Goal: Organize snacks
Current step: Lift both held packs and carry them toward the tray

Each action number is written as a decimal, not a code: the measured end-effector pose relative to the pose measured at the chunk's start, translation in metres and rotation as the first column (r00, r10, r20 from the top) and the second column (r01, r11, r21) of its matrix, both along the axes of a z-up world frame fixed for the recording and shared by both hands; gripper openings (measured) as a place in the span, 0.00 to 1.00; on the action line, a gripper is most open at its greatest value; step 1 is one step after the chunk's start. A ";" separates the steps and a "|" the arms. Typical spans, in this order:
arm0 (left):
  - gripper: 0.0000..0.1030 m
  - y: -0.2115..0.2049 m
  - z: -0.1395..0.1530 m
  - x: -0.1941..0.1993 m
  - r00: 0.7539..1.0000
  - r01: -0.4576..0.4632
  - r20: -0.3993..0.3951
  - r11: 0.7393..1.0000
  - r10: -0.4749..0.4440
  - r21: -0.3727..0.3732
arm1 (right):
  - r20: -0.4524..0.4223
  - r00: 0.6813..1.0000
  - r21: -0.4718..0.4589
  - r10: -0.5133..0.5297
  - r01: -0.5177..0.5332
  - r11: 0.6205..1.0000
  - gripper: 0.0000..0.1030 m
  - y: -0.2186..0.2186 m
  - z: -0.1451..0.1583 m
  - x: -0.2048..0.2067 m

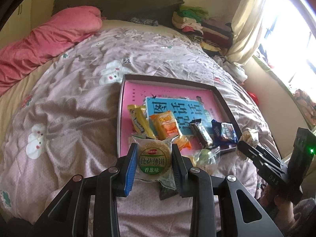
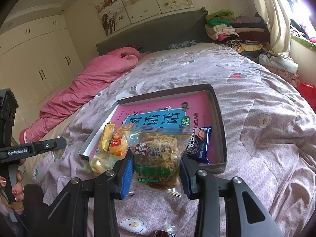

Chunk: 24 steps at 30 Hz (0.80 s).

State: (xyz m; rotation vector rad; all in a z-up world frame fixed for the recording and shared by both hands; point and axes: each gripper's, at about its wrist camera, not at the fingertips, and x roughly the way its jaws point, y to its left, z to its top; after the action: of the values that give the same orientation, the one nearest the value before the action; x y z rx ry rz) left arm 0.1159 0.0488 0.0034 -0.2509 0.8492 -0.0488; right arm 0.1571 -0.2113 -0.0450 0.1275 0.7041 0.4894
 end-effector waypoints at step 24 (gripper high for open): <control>0.33 -0.033 0.013 0.033 0.998 0.042 0.040 0.999 -0.041 -0.004 | 0.051 0.999 0.026 -0.004 0.003 1.000 0.40 -0.003 0.013 0.003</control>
State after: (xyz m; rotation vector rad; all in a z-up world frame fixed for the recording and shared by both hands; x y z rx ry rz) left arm 0.1490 0.0162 0.0160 -0.2358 0.8145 -0.0944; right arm 0.1602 -0.2146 -0.0323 0.1401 0.6479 0.4969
